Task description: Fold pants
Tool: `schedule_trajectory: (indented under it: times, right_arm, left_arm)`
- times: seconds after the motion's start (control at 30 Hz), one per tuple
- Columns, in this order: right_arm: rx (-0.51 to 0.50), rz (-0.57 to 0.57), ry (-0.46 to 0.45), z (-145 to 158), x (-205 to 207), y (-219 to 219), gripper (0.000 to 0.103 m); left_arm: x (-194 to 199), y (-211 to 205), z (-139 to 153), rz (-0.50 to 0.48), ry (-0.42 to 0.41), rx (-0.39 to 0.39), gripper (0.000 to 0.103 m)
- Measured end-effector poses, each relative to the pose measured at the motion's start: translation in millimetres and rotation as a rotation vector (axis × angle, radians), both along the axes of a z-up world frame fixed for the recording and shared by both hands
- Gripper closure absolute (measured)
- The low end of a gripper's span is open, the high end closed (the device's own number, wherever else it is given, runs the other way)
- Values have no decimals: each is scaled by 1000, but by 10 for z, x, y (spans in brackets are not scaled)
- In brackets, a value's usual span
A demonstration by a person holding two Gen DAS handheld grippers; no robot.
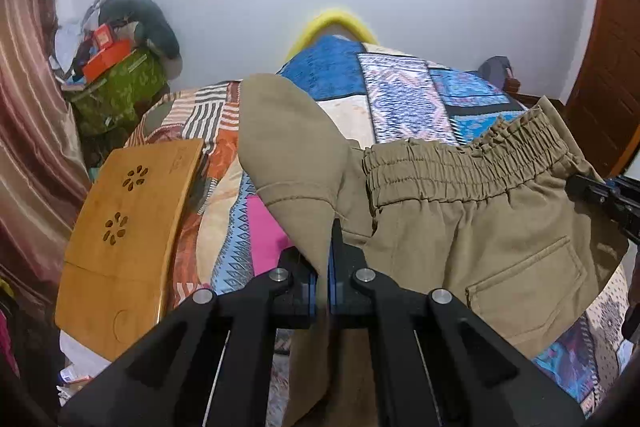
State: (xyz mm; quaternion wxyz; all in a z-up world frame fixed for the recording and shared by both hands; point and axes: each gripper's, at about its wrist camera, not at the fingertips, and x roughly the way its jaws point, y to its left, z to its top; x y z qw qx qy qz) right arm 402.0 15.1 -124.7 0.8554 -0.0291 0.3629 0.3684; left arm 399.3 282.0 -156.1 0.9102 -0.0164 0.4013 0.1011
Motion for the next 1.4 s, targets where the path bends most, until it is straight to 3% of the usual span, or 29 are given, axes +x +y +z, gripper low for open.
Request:
schedule_trajectory:
  times: [0.33, 0.5, 0.6, 0.77, 0.93, 1.1, 1.27, 1.4]
  right_arm:
    - [-15, 11, 67, -524, 313, 417, 94]
    - [-84, 16, 84, -796, 446, 574, 94]
    - [-139, 20, 85, -938, 495, 646, 94]
    - [-178, 21, 95, -1006, 521, 634, 92]
    - [-238, 9, 96, -1033, 519, 604, 83]
    - [-247, -59, 112, -965, 467, 412, 56]
    - [-267, -74, 102, -802, 297, 291, 56]
    - [-243, -52, 57, -499, 45, 232, 56]
  left_arm:
    - [486, 461, -707, 35, 74, -19, 98]
    - [654, 578, -1114, 36, 131, -34, 98]
    - [717, 597, -1327, 39, 173, -1, 97]
    - [690, 665, -1544, 51, 208, -13, 93]
    - [563, 694, -1542, 71, 216, 41, 82]
    - [368, 895, -1536, 115, 257, -19, 81]
    - [107, 899, -1414, 128, 271, -35, 81]
    - [-206, 728, -1011, 96, 200, -66, 81]
